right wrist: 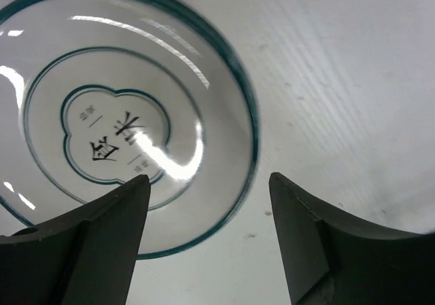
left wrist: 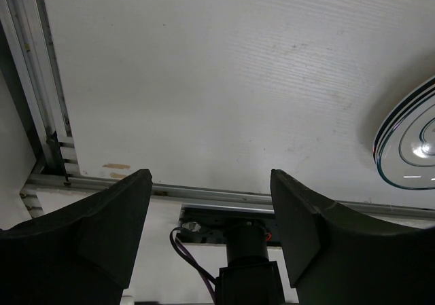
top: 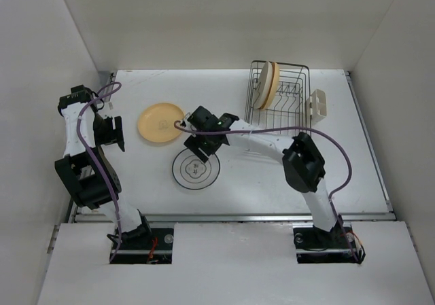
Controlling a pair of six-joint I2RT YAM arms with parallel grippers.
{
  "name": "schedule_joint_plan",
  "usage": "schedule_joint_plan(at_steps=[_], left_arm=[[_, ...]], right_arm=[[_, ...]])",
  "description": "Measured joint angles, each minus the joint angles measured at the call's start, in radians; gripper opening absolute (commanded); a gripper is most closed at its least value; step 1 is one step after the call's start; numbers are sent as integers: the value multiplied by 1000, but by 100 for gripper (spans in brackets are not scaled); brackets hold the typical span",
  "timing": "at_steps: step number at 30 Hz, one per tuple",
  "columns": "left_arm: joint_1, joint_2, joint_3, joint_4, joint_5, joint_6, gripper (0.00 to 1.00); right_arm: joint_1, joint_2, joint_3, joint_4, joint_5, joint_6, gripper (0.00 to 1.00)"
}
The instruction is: Unload the plates from the dish rack
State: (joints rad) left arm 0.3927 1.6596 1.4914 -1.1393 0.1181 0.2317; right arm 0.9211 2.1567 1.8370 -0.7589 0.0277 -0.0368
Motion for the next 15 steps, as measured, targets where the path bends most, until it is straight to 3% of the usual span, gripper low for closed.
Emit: schedule_joint_plan(at_steps=[6, 11, 15], left_arm=[[0, 0, 0, 0, 0, 0, 68], [0, 0, -2, 2, 0, 0, 68], [0, 0, -5, 3, 1, 0, 68]], right_arm=[[-103, -129, 41, 39, 140, 161, 82], [-344, -318, 46, 164, 278, 406, 70], [-444, -298, 177, 150, 476, 526, 68]])
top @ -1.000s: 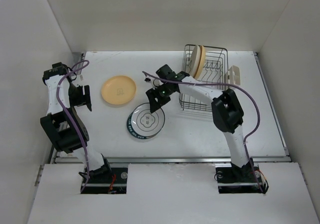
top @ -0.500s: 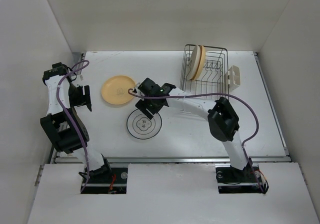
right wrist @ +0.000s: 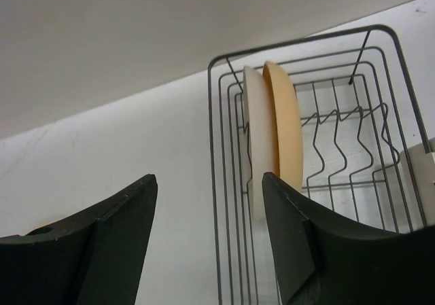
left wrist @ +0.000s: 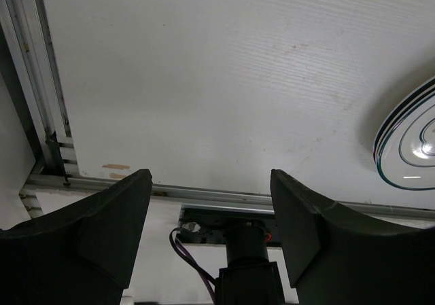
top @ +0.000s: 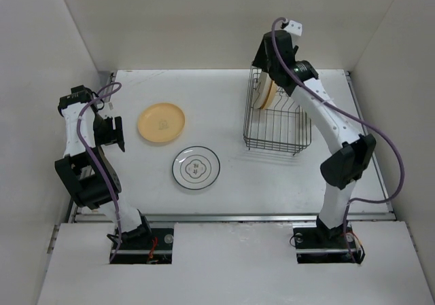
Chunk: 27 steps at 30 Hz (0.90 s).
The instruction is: Unload the plates from the dish rack
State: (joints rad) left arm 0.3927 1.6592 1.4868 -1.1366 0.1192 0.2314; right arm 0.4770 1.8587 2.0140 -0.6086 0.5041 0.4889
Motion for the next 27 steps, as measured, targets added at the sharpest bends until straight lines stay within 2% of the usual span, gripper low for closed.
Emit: schedule_joint_plan(at_steps=[3, 10, 26, 27], left_arm=[[0, -3, 0, 1, 0, 0, 68], [0, -8, 0, 3, 2, 0, 68], [0, -8, 0, 17, 3, 0, 68], [0, -8, 0, 17, 3, 0, 68]], right_arm=[[-4, 99, 129, -21, 69, 37, 66], [-29, 235, 142, -94, 144, 98, 58], [-74, 217, 65, -76, 179, 116, 56], [-77, 215, 64, -72, 175, 111, 58]])
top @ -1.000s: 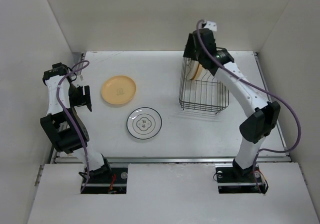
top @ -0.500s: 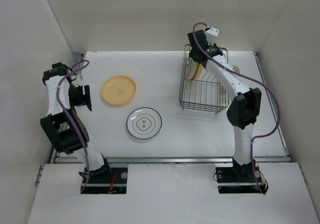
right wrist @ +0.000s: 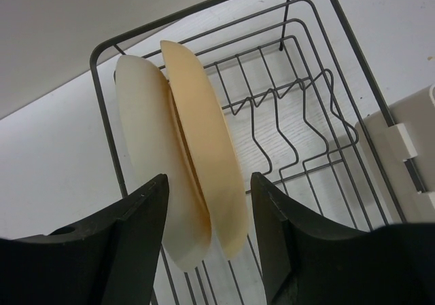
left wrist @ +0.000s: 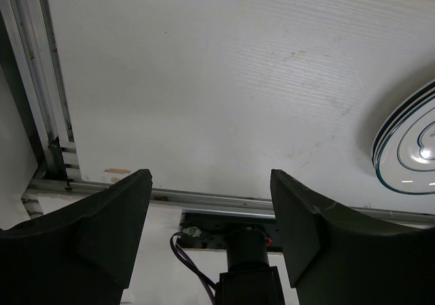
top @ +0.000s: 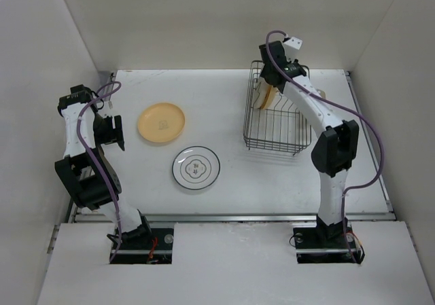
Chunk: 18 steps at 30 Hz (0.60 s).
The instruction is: Unload the plates from the dish rack
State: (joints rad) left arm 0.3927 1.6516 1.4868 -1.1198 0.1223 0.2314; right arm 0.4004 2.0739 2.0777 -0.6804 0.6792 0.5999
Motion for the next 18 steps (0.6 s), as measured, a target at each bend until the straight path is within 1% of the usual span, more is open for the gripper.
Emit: schedule_joint_plan(at_steps=[2, 5, 7, 9, 11, 14, 18], left_arm=[[0, 0, 0, 0, 0, 0, 68], [0, 0, 0, 0, 0, 0, 68], [0, 0, 0, 0, 0, 0, 68], [0, 0, 0, 0, 0, 0, 68], [0, 0, 0, 0, 0, 0, 68], [0, 0, 0, 0, 0, 0, 68], [0, 0, 0, 0, -2, 0, 68]], right_arm=[[-8, -5, -2, 5, -10, -10, 62], [-18, -30, -31, 27, -23, -26, 72], [-23, -53, -52, 45, -32, -35, 75], [-26, -70, -63, 58, -39, -43, 75], [-27, -79, -64, 68, -48, -51, 65], [-30, -82, -64, 76, -59, -58, 56], [-39, -82, -64, 77, -82, -61, 54]])
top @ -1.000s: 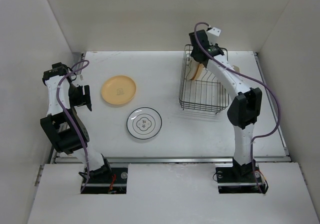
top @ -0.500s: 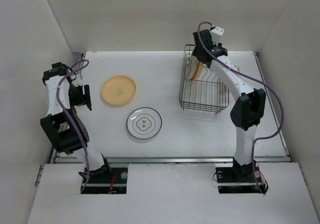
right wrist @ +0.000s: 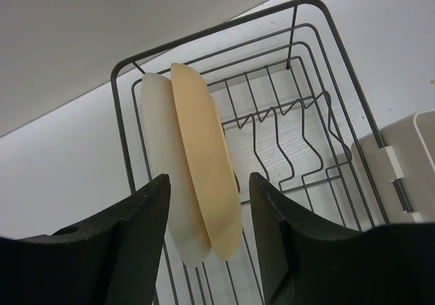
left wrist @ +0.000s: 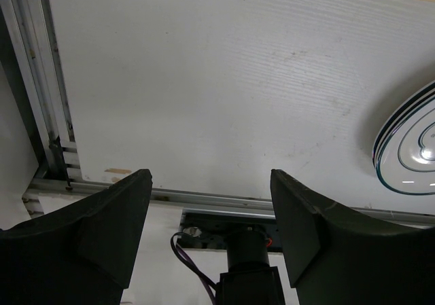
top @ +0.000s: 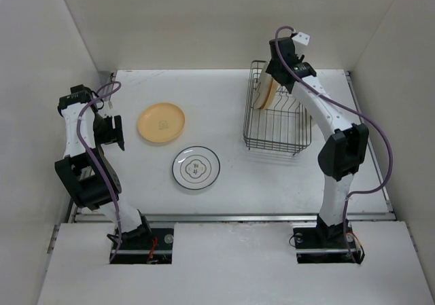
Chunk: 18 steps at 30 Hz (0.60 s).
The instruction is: Unload the plates from the dish rack
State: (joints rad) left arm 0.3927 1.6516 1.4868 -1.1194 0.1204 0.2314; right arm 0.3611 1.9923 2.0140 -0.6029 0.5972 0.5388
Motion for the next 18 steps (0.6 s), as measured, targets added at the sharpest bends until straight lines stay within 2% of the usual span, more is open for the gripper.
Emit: schedule_joint_plan(at_steps=[3, 15, 16, 18], left_arm=[[0, 0, 0, 0, -1, 0, 68], [0, 0, 0, 0, -4, 0, 68], [0, 0, 0, 0, -6, 0, 68], [0, 0, 0, 0, -8, 0, 68]], right_arm=[[-7, 6, 0, 2, -3, 0, 52], [-8, 125, 1, 0, -3, 0, 52], [-10, 135, 1, -1, -3, 0, 50], [-13, 151, 1, -3, -4, -4, 32]])
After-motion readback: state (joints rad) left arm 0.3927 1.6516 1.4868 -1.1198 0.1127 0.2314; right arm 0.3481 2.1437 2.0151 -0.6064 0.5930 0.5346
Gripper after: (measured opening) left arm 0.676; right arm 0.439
